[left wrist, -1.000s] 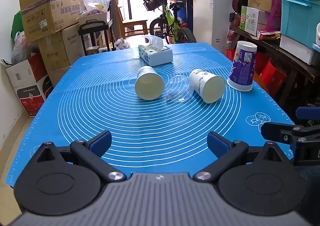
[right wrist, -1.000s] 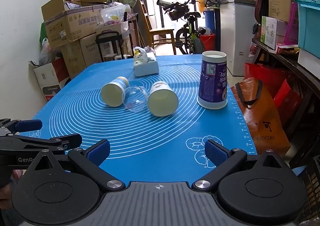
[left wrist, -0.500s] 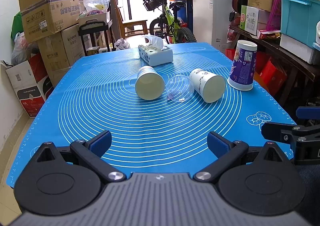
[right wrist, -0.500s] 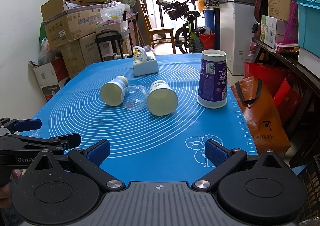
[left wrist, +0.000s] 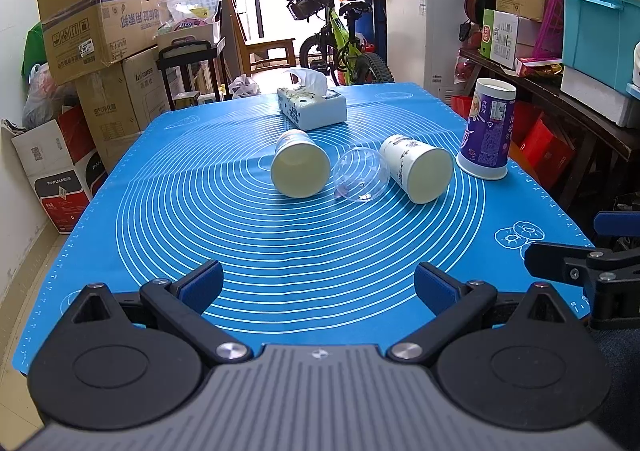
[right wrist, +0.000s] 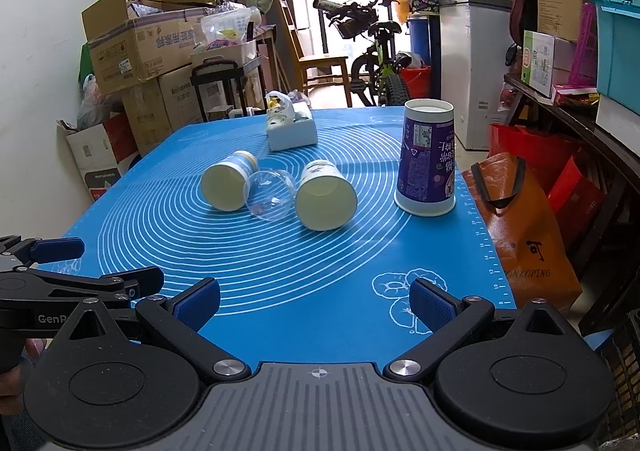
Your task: Flip cup upside down
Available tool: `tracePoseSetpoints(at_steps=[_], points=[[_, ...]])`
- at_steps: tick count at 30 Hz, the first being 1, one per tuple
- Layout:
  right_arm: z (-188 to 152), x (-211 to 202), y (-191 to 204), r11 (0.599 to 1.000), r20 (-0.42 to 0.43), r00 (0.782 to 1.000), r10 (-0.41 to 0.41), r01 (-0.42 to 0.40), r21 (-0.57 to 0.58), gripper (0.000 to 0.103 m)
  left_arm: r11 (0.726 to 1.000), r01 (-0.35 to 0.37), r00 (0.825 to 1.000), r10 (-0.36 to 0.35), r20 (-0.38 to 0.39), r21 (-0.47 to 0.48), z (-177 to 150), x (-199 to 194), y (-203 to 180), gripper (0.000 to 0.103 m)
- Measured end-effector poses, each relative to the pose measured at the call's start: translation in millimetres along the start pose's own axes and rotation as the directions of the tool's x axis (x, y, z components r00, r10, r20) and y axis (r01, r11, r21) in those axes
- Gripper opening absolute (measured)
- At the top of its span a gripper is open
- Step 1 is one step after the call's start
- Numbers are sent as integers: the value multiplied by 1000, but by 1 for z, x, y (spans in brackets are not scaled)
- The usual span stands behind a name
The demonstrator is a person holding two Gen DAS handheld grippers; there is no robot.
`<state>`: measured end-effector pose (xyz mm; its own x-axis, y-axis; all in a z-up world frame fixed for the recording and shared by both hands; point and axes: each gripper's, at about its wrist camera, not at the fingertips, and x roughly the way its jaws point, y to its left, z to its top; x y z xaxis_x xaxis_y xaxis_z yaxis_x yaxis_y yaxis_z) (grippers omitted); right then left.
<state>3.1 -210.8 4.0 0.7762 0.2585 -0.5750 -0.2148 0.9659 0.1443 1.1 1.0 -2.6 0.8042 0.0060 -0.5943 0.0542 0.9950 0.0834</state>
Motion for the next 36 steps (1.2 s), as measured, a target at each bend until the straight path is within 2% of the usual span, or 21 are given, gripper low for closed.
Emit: tracePoseSetpoints(at_steps=[36], points=[[1,0,3,1000,-4,1000,-2,2,-2,100,1000,-8,1000,8,-5,2,-2,4,2,100]])
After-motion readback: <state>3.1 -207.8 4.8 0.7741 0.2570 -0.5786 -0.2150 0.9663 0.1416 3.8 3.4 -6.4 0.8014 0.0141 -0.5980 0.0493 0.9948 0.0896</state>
